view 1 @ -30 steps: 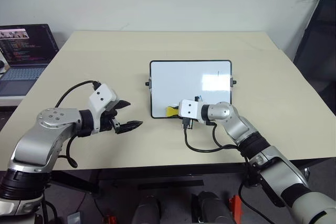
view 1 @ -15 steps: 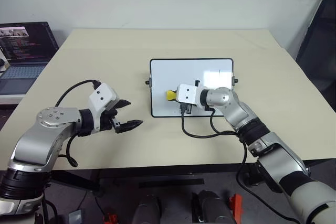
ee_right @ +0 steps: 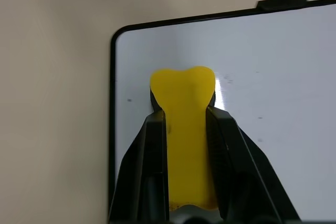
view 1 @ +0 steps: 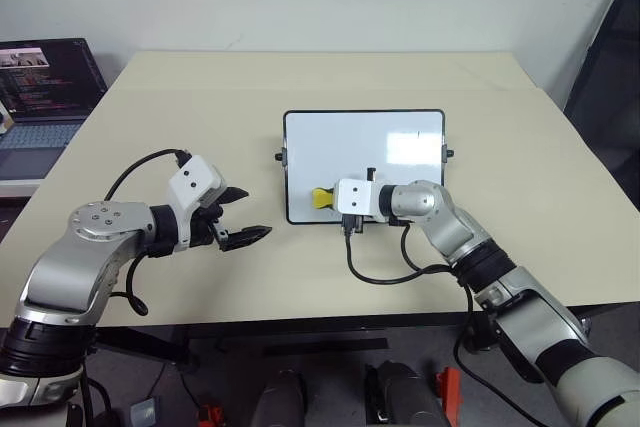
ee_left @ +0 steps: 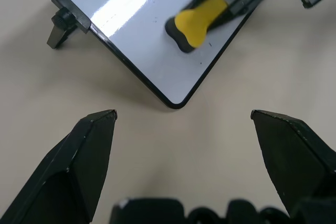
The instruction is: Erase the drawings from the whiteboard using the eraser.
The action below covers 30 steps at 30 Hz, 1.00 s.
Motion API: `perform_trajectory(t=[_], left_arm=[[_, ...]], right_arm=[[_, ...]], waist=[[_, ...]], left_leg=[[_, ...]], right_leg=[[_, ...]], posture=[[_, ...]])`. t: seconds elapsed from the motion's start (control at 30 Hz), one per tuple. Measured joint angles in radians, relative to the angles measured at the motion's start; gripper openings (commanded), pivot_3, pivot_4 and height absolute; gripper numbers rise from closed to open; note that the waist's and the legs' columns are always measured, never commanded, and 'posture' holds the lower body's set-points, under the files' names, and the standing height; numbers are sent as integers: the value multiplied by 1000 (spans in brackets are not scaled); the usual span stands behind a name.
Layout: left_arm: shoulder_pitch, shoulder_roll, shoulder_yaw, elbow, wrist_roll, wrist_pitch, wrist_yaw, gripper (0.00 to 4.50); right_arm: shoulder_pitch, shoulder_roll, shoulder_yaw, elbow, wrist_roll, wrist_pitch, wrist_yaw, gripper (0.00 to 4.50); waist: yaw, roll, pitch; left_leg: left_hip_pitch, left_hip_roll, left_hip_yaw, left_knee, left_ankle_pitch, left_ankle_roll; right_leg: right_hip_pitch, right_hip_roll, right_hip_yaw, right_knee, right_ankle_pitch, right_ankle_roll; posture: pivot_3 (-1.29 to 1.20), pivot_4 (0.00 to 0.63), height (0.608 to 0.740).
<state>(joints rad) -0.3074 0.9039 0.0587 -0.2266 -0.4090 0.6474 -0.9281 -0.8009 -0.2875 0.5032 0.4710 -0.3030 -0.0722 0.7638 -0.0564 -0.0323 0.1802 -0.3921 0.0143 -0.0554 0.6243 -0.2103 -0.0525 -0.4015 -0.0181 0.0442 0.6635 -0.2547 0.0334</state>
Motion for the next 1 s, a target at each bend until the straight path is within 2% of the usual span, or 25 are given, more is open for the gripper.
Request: perform_trajectory(t=[0.17, 0.67, 0.77, 0.87, 0.9, 1.0], left_arm=[[0, 0, 0, 2, 0, 0, -1, 4500], [-8, 0, 0, 4, 1, -1, -4, 4500], [-12, 0, 0, 8, 1, -2, -5, 4500], [-13, 0, 0, 13, 1, -3, -6, 4500], [-14, 0, 0, 15, 1, -3, -6, 4500], [-21, -4, -1, 17, -1, -2, -6, 4500]], right_arm=[[18, 0, 22, 8, -3, 0, -3, 680], [29, -21, 25, -17, -20, -5, -1, 680], [47, -35, -16, -88, 22, 63, 36, 680], [48, -63, -99, -200, 92, 200, 75, 680], [48, -77, -136, -259, 125, 261, 94, 680], [38, -138, -229, -458, 219, 400, 156, 679]], waist=[[0, 0, 0], [9, 0, 0], [18, 2, 2], [26, 3, 4], [26, 3, 4], [26, 4, 4]], left_leg=[[13, 1, -1, 0, 0, 0], [12, 9, -2, 0, 0, 0], [5, 9, -1, 0, 0, 0], [-12, 8, 1, 1, 0, 0], [-15, 8, 0, 0, 0, -1], [-26, 8, -1, -1, -1, -2]], right_leg=[[8, -2, 0, -3, -1, -1], [9, -4, -1, -6, -1, -1], [3, -4, -1, -6, -1, -1], [-10, 0, -1, -2, 1, 0], [-12, 0, -1, -2, 3, 5], [-22, 3, -3, -2, 5, 1]], posture=[[0, 150, 740], [0, 150, 740], [0, 150, 740], [0, 150, 740], [0, 150, 740], [0, 150, 740]])
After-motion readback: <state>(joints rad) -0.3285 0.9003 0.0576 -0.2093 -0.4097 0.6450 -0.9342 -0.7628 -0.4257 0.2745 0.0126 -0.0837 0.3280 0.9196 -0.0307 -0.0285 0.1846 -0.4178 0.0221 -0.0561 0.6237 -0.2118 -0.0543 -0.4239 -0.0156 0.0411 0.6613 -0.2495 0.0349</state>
